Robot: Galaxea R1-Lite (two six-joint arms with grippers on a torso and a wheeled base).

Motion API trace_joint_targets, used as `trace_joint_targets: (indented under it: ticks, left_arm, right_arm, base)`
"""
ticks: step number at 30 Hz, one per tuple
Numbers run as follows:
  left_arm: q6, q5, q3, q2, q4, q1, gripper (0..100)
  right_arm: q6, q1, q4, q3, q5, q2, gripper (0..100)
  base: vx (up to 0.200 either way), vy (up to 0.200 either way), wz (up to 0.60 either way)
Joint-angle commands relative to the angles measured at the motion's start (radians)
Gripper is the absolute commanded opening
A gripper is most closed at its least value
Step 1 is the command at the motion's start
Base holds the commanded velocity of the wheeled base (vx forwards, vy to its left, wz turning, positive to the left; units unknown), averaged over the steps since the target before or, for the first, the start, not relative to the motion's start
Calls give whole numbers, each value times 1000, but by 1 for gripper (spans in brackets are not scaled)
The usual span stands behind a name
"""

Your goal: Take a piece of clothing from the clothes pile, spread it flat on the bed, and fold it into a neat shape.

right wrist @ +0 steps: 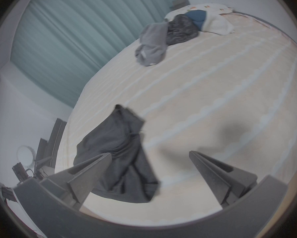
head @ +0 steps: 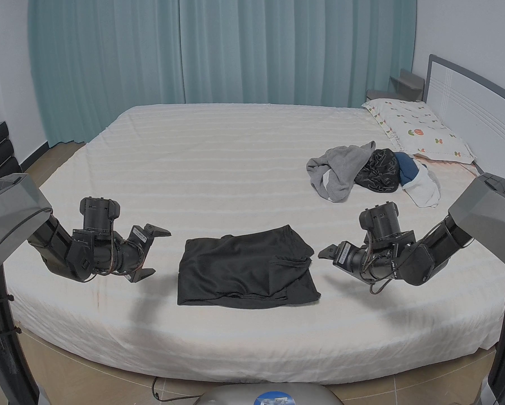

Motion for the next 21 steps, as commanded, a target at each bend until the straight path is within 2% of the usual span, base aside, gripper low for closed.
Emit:
trace_joint_targets:
  ticks: [1, 5, 14, 21]
  left_arm:
    - [3, -4, 33, 15, -44, 5, 100]
    - [5, 1, 45, 24, -82, 3, 100]
    - [5, 5, 51, 29, -98, 0, 100]
    - [6, 7, 51, 31, -98, 0, 100]
  right_arm:
    - [-24, 67, 69, -110, -34, 18, 100]
    - [-32, 82, 136, -189, -75, 69, 100]
    - [-64, 87, 296, -331, -120, 139, 100]
    - [-72, 75, 378, -337, -129, 136, 100]
  base:
    - [0, 200, 0]
    - [0, 200, 0]
    - [0, 0, 0]
    - [0, 0, 0]
